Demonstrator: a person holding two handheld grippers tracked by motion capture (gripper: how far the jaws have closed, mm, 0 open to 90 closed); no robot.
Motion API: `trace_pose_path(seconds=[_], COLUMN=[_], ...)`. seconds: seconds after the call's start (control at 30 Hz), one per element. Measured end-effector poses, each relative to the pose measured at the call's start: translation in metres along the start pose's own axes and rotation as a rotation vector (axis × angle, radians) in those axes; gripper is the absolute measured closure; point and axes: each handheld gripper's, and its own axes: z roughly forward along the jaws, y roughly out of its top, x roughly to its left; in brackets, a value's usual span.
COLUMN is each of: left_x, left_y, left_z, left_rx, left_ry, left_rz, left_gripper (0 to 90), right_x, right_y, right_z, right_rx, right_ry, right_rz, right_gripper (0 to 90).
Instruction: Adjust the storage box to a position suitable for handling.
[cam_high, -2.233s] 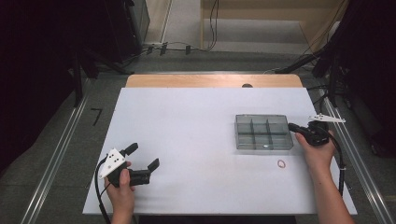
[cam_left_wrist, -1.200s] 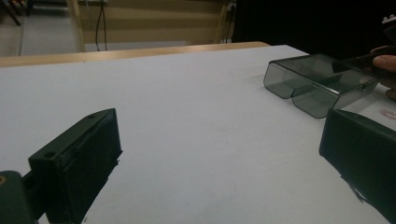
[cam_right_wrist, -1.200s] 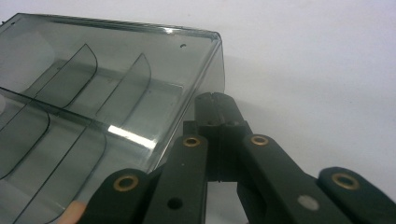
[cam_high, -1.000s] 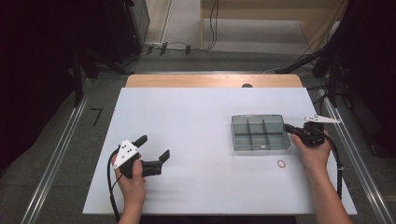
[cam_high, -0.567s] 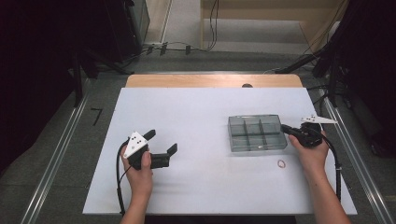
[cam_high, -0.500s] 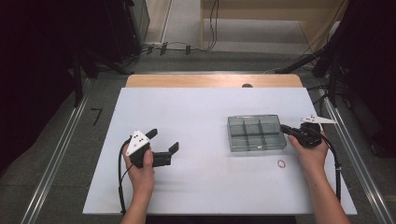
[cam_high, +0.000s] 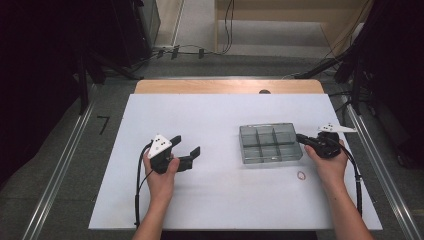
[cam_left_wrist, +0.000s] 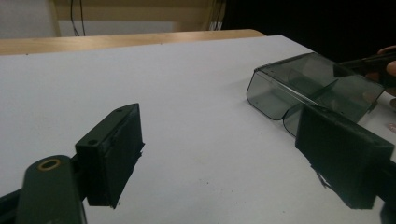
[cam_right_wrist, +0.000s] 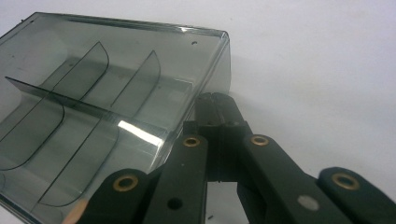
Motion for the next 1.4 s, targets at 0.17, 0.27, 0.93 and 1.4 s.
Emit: trace_pose_path(seconds=[0.17, 0.27, 0.93, 1.4], left_x=[-0.003, -0.003, 0.006, -0.001], left_y=[0.004, 0.006, -0.002, -0.007], left_z=[0.014, 0.020, 0.035, 0.047], left_rx=[0.025, 0.040, 0.123, 0.193], left_ry=[-0.001, 0.011, -0.040, -0.083], left_rz=[-0.027, -0.034, -0.098, -0.099], left_gripper=[29.2, 35.5, 89.7, 89.8], right_x=[0.005, 0.006, 0.029, 0.047], right_y=[0.001, 0.001, 0.004, 0.007], right_z=[0.002, 0.002, 0.012, 0.017], right_rx=[0.005, 0.006, 0.022, 0.035], right_ry=[0.007, 0.010, 0.070, 0.129], right_rz=[-0.004, -0.006, -0.023, -0.026], right_gripper=[88.3, 88.3, 88.3, 88.4])
